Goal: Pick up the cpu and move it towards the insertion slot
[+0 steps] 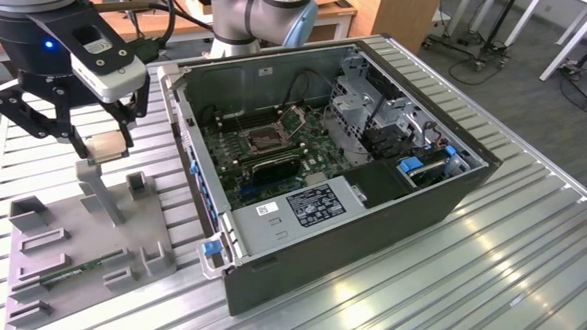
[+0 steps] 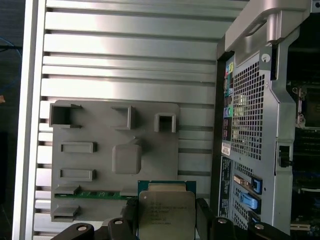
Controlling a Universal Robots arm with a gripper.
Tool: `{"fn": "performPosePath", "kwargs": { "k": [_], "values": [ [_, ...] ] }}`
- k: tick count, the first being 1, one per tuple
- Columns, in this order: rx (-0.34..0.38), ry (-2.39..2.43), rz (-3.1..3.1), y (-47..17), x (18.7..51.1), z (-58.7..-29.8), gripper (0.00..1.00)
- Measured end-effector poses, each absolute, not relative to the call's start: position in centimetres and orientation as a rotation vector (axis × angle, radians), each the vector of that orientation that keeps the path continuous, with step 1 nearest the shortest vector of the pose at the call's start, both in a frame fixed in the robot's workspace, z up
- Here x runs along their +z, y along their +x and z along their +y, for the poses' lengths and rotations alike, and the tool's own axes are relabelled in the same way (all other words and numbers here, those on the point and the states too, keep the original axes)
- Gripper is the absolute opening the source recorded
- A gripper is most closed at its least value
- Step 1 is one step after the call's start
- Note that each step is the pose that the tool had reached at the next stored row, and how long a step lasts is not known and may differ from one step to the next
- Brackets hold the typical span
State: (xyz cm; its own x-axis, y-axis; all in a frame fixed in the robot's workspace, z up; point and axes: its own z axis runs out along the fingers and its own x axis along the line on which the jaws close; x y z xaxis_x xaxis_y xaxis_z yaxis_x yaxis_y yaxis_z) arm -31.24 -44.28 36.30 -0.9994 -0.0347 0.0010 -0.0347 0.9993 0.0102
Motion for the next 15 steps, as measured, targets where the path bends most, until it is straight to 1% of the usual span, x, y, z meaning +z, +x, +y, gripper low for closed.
{"fn": "performPosePath", "kwargs": {
  "k": [15],
  "values": [
    [-0.016,0.054,-3.14,-28.4,36.3,-44.3,0.55]
  ]
}}
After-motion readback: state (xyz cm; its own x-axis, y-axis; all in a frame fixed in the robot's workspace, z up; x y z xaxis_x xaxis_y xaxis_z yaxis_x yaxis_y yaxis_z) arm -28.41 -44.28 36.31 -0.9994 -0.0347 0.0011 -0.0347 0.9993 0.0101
